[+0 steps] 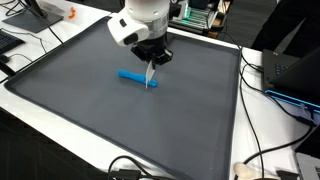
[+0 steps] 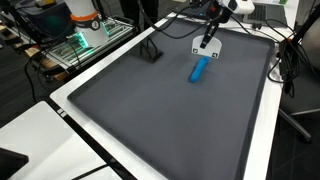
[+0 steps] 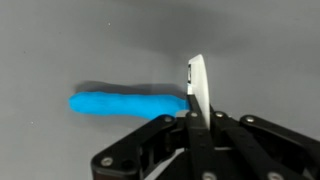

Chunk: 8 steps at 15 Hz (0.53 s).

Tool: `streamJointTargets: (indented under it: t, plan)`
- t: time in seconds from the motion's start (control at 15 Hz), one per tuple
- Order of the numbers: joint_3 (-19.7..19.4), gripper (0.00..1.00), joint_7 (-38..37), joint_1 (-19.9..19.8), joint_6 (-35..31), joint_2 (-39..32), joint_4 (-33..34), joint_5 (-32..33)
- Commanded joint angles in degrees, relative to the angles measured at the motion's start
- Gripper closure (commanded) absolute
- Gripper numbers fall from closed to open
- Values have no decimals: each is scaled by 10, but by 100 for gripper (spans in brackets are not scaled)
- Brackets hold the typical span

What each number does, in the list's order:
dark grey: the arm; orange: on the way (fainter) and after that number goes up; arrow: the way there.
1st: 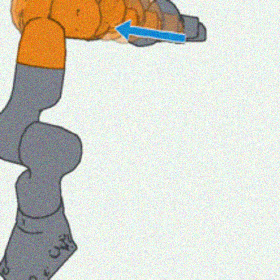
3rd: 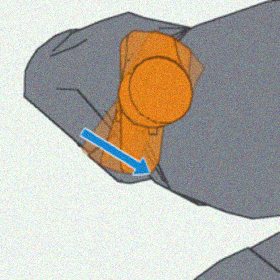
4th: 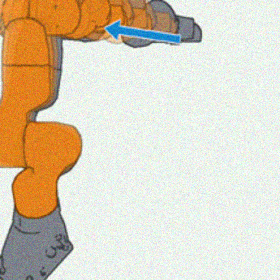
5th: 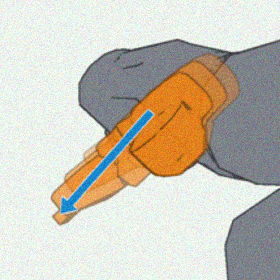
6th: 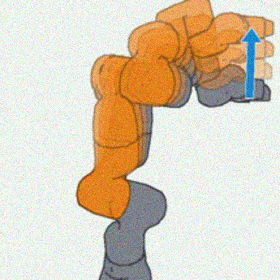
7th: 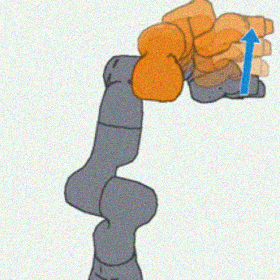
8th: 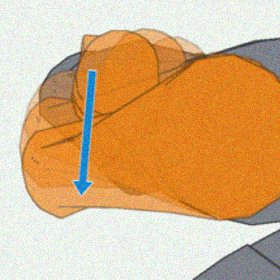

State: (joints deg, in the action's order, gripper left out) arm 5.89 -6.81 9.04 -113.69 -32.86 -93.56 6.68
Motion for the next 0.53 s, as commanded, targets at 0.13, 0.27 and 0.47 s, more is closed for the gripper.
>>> streamJointTargets:
  t: [0.13, 0.27, 0.47]
  plan:
    - [-10, 99, -21, 9, -21, -16, 15, -8]
    - [-10, 99, -22, 9, -24, -20, 17, -8]
    - [-12, 99, -25, 11, -26, -27, 21, -5]
